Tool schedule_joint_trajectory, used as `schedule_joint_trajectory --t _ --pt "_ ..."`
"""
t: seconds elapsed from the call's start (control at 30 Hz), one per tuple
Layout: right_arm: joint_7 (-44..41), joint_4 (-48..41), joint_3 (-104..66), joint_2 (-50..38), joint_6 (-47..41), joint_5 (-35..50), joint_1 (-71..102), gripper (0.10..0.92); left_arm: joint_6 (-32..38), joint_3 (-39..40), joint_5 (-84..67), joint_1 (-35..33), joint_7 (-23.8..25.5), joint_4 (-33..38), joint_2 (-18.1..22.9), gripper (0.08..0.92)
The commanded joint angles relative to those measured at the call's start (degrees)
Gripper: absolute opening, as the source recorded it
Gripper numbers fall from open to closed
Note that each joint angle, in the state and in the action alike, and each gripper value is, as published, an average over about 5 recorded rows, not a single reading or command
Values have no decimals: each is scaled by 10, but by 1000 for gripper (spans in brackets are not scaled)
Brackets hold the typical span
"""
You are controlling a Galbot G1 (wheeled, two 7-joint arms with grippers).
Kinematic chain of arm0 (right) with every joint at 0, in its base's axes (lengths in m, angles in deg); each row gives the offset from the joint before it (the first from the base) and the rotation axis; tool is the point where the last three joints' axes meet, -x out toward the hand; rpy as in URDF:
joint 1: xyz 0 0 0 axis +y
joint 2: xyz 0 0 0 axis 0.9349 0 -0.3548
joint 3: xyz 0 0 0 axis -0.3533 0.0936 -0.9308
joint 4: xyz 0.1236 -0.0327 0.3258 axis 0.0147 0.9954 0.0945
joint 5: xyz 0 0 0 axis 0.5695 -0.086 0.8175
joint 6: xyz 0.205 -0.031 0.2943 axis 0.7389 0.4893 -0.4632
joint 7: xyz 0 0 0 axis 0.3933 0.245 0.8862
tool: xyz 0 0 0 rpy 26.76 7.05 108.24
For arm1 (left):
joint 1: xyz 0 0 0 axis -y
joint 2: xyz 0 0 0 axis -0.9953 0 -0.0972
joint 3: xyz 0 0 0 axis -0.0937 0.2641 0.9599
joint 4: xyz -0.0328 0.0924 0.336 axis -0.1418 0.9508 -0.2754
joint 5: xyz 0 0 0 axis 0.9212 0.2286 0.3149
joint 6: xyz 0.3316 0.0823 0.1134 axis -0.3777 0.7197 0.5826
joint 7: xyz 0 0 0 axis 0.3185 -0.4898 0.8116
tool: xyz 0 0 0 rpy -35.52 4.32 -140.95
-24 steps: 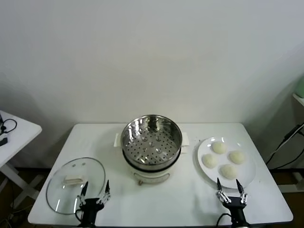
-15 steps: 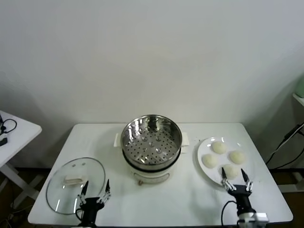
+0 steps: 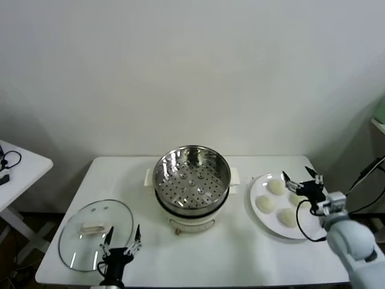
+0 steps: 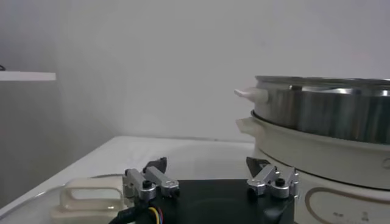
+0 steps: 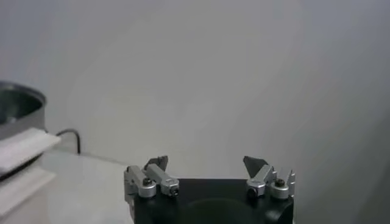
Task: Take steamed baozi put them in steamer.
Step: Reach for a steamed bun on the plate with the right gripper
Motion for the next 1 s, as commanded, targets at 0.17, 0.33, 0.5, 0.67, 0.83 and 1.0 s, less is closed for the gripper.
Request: schedule_joint_trajectory --t 0.17,0.33,0.5,0.67,0.83,1.0 --pt "-348 -167 356 -201 -43 -175 -397 823 6 1 6 -3 1 1 -2 823" --pt "-514 -290 631 -170 81 -224 -643 823 14 1 16 -4 1 -5 -2 823" --pt "-611 -405 844 -96 152 -220 -826 823 19 -2 19 -5 0 -12 -1 823" --pt "-662 -472 993 -28 186 -186 -931 823 22 -5 19 -4 0 -15 0 823" --pt "-674 -522 1031 29 202 -182 -937 823 27 -8 19 -1 0 -22 3 823" --pt "-654 -574 989 70 202 -215 -881 823 29 -13 19 1 0 -29 4 823"
